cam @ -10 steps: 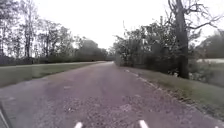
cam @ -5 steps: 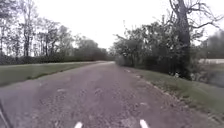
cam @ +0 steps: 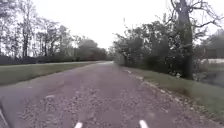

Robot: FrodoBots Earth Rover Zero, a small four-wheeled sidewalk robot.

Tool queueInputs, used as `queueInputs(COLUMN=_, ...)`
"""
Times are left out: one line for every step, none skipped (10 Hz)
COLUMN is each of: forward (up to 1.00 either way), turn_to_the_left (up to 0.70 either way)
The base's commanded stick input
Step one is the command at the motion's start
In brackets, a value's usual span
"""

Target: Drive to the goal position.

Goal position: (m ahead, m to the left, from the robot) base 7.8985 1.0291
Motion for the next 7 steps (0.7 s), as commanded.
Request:
queueInputs(forward=0.70, turn_to_the_left=0.00)
queueInputs(forward=0.70, turn_to_the_left=0.00)
queueInputs(forward=0.70, turn_to_the_left=0.00)
queueInputs(forward=0.70, turn_to_the_left=0.00)
queueInputs(forward=0.70, turn_to_the_left=0.00)
queueInputs(forward=0.70, turn_to_the_left=0.00)
queueInputs(forward=0.70, turn_to_the_left=0.00)
